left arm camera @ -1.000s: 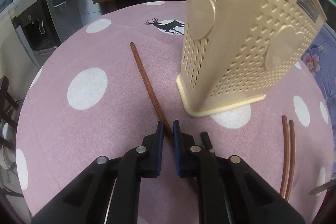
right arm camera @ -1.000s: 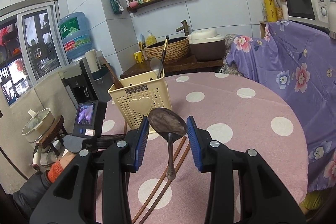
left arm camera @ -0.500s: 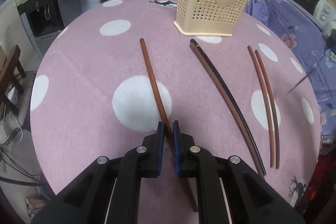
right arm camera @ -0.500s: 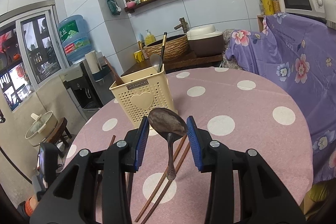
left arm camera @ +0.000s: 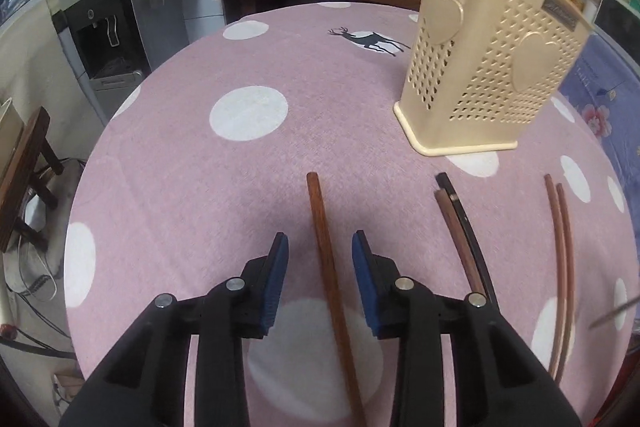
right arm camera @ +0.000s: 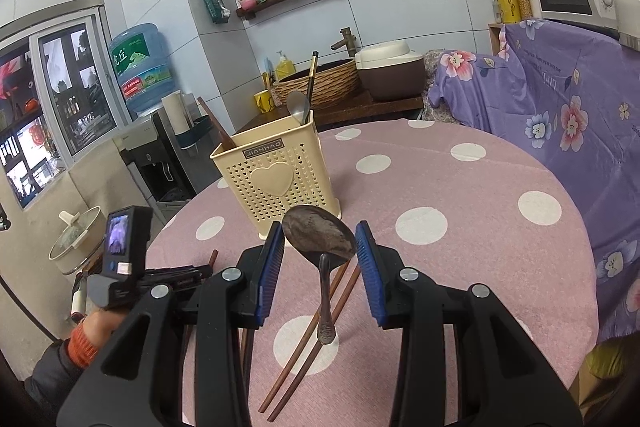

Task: Organize utensils
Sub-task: 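Lift the steel spoon and brown chopstick and carry them toward the basket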

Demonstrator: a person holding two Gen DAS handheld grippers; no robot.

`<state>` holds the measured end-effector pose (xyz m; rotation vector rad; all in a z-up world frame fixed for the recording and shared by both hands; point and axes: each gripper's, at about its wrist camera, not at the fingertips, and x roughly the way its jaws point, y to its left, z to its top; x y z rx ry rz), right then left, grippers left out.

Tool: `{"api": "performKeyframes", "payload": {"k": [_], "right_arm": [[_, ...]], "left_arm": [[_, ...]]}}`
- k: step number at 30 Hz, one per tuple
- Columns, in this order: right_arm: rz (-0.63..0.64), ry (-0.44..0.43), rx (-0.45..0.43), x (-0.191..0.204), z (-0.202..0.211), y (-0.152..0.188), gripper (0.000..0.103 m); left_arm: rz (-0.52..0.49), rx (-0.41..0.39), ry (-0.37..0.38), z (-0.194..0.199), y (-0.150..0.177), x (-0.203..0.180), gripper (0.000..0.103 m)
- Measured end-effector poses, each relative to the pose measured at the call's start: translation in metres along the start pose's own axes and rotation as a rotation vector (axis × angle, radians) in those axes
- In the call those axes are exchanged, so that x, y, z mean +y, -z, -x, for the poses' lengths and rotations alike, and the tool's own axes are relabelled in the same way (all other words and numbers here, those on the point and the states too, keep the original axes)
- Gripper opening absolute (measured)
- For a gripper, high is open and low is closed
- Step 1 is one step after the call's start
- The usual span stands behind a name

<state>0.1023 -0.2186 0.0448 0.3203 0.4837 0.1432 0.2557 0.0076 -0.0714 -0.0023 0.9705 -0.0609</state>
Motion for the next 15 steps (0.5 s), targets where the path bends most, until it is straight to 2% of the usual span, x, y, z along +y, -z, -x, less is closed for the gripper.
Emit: {"api": "performKeyframes", "payload": {"k": [1, 8, 15], "right_arm": [[-0.001, 0.000, 0.001, -0.0001, -0.0003, 0.0000, 0.038], [0.000, -0.004, 0.004, 0.0013, -0.0035, 0.0003, 0.038], [0.003, -0.002, 0.010, 0.0029, -0.0054, 0.0020, 0.038]], "left_arm": [[0.009, 0.007, -0.001, -0.0045, -0.0018, -0.0006, 0.032], [-0.006, -0.030, -0.053, -0.0114, -0.0071, -0.0062, 0.009], [0.026, -0.031, -0.022, -0.0127, -0.0102, -0.0052, 0.008]]}}
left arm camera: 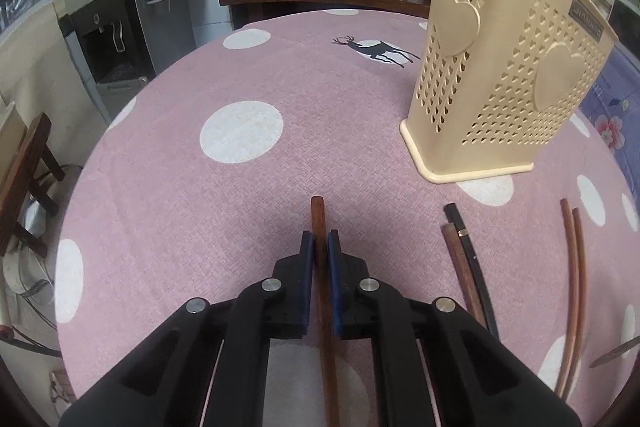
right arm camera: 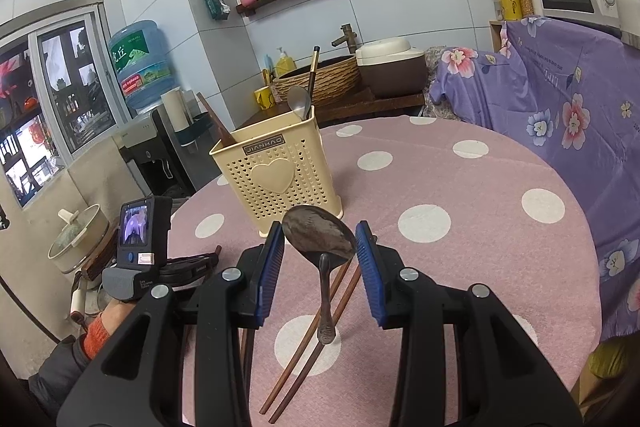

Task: Organize utensils
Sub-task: 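Lift the steel spoon and brown chopstick and carry them toward the basket, then lower the spoon and chopstick upright into the beige basket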

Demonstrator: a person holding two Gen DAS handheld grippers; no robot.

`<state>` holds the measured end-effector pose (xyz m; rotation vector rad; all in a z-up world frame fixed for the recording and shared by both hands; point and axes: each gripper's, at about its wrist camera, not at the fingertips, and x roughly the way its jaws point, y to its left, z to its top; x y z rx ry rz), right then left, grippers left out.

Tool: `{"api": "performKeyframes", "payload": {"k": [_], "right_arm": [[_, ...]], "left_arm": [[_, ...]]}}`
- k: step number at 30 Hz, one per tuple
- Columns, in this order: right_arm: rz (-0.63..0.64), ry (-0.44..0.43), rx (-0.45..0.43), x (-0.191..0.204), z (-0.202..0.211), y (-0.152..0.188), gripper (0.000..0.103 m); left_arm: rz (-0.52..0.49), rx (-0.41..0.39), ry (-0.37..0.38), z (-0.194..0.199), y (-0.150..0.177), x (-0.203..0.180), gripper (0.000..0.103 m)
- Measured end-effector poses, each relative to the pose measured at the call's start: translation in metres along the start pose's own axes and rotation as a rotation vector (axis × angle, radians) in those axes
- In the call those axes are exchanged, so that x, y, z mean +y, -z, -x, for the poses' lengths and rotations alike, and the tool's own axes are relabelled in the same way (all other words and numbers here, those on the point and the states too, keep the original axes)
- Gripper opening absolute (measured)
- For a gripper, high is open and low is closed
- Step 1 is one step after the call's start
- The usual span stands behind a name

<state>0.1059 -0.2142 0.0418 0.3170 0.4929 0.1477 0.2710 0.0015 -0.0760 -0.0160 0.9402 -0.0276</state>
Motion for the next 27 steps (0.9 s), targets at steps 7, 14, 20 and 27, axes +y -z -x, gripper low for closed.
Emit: {"api": "performKeyframes", "payload": {"k": [7, 14, 20, 27], "right_arm": [[0.000, 0.010, -0.003, -0.003, 0.000, 0.001, 0.038], [-0.004, 0.012, -0.002, -0.003, -0.002, 0.000, 0.038], [0.013, -0.001, -0.008, 0.004, 0.000, 0.001, 0.038], [0.055, -0.020, -0.031, 0.014, 0.003, -0.006, 0.038]], "left_arm": [[0.080, -0.092, 0.126, 0.048, -0.004, 0.015, 0.008], [0.087, -0.359, 0.219, 0.164, 0.001, 0.032, 0.008], [0.074, -0.432, 0.238, 0.190, 0.015, 0.029, 0.008], [0.094, -0.428, 0.278, 0.187, 0.007, 0.036, 0.008]]}}
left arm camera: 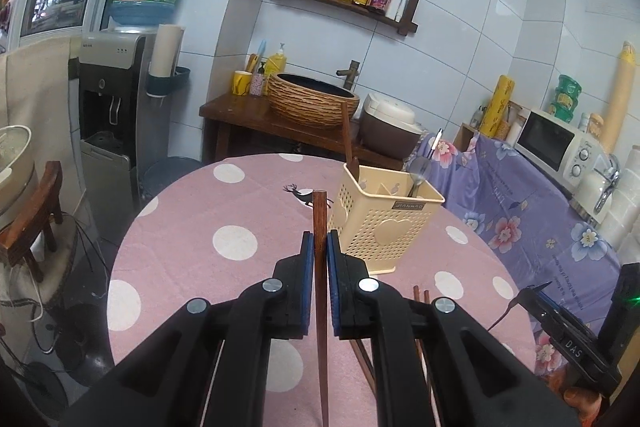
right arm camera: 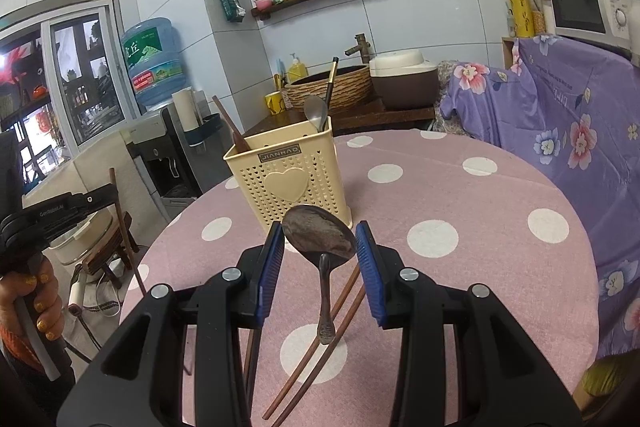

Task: Organize utensils
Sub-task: 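Lower the spoon and chopstick upright into the beige basket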

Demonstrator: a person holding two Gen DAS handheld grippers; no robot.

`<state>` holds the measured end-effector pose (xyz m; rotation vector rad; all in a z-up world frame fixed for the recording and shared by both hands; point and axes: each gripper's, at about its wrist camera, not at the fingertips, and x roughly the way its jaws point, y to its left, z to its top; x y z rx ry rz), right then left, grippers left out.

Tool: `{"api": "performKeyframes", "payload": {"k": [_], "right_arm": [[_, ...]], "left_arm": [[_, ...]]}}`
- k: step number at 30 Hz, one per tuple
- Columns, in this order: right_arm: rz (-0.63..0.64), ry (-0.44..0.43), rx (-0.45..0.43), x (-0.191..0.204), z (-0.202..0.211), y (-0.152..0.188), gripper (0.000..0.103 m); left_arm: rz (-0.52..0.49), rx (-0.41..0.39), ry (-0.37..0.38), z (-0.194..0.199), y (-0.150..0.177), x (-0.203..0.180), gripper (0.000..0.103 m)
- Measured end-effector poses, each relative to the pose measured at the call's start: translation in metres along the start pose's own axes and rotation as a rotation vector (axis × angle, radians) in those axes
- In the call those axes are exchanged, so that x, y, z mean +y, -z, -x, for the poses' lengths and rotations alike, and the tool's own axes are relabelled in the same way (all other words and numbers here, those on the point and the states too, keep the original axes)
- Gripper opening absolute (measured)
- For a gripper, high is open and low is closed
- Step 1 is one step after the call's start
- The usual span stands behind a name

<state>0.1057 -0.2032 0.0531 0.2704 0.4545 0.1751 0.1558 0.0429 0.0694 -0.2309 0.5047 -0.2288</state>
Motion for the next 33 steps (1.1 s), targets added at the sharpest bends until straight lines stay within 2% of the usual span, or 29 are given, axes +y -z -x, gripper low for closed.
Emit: {"api": "performKeyframes", "payload": {"k": [3, 7, 13, 16, 18, 23, 28, 33], "right_arm": [[0.009, -0.020, -0.003, 0.003, -0.003, -0.010, 0.038], [0.041, -0.033, -0.049, 0.012, -0.008, -0.039, 0.038], [0.076, -0.056, -0.145, 0.033, -0.030, -0.124, 0.038], [0.080, -0.043, -0.188, 0.042, -0.045, -0.160, 0.038], [0.105, -0.016, -0.210, 0.049, -0.060, -0.175, 0.038], [0.151, 0.024, -0.192, 0.055, -0.100, -0.174, 0.038], [0.163, 0.054, -0.118, 0.045, -0.138, -0.139, 0.038], [0.147, 0.064, -0.055, 0.031, -0.156, -0.106, 0.038]], "left_arm": [[-0.005, -0.030, 0.012, 0.006, -0.009, -0.002, 0.008], [-0.008, -0.090, 0.061, 0.010, -0.042, -0.014, 0.008], [-0.027, -0.261, 0.077, 0.010, -0.124, -0.047, 0.008], [-0.006, -0.295, 0.094, -0.005, -0.155, -0.058, 0.008], [-0.011, -0.310, 0.077, -0.021, -0.167, -0.066, 0.008], [-0.028, -0.307, 0.042, -0.063, -0.161, -0.069, 0.008], [-0.052, -0.254, 0.016, -0.097, -0.123, -0.065, 0.008], [-0.054, -0.186, 0.011, -0.114, -0.086, -0.057, 0.008]]}}
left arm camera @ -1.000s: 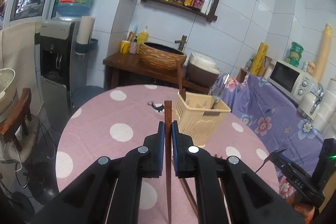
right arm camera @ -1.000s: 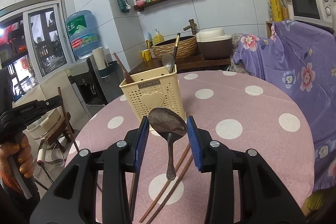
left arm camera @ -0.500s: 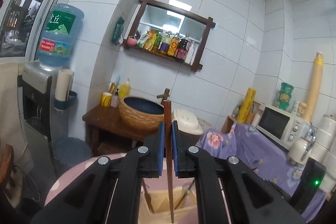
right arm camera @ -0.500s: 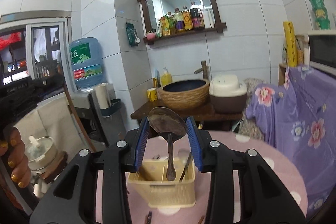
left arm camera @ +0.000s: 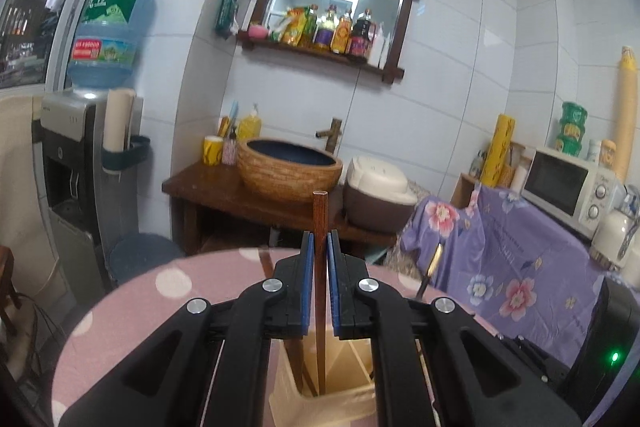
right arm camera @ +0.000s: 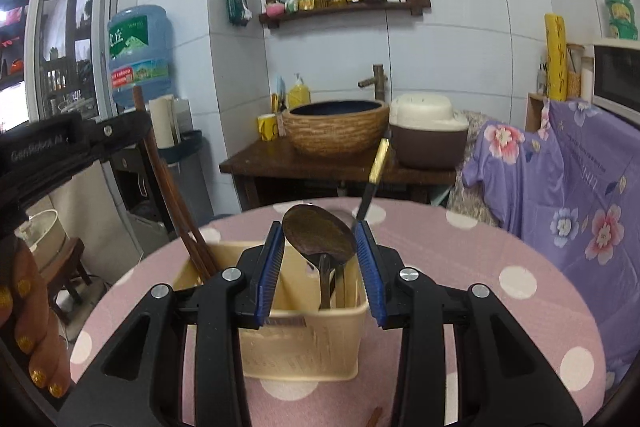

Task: Organize utensils
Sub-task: 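Lower the spoon and chopstick upright into the beige basket, then open both grippers to release the spoon and chopstick, then move both grippers back over the remaining chopsticks on the table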

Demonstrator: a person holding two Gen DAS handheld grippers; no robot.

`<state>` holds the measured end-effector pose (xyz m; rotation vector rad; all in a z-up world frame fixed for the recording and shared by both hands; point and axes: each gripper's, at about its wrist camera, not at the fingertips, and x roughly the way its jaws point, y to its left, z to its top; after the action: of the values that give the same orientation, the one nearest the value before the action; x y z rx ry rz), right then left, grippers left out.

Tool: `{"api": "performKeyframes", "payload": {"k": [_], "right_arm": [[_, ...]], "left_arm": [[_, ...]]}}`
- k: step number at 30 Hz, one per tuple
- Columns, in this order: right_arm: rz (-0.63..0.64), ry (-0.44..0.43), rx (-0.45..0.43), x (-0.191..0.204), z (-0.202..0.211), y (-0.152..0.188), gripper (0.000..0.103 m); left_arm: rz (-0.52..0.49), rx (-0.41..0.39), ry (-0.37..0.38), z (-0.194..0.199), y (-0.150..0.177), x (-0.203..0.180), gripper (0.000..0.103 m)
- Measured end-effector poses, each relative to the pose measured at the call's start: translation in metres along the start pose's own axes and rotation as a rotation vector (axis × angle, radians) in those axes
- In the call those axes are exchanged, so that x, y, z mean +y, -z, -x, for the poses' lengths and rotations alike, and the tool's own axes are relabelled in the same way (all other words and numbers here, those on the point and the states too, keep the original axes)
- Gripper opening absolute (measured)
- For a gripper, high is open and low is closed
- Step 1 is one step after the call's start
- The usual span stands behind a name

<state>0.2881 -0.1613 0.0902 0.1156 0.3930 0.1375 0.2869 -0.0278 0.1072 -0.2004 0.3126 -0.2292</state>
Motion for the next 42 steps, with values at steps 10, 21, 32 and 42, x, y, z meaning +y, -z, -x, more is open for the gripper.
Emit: {"api": "performKeyframes", "payload": {"k": [10, 21, 32, 42], "right_arm": [[0.010, 0.017, 0.022, 0.000, -0.012, 0.029, 0.038], [0.061, 0.079, 0.021, -0.004, 0.059, 0.052, 0.066], [-0.002, 0.175, 0.364, -0.016, 0.101, 0.174, 0.072], [0.033, 0.193, 0.433, 0.006, 0.099, 0.198, 0.072]], "left_arm": [[0.000, 0.140, -0.006, -0.022, 0.041, 0.010, 0.006], [0.039, 0.251, -0.011, 0.042, 0.067, 0.032, 0.045], [-0.011, 0.552, -0.046, 0.070, 0.189, 0.027, 0.044], [-0.028, 0.598, -0.037, 0.069, 0.208, 0.018, 0.044]]}}
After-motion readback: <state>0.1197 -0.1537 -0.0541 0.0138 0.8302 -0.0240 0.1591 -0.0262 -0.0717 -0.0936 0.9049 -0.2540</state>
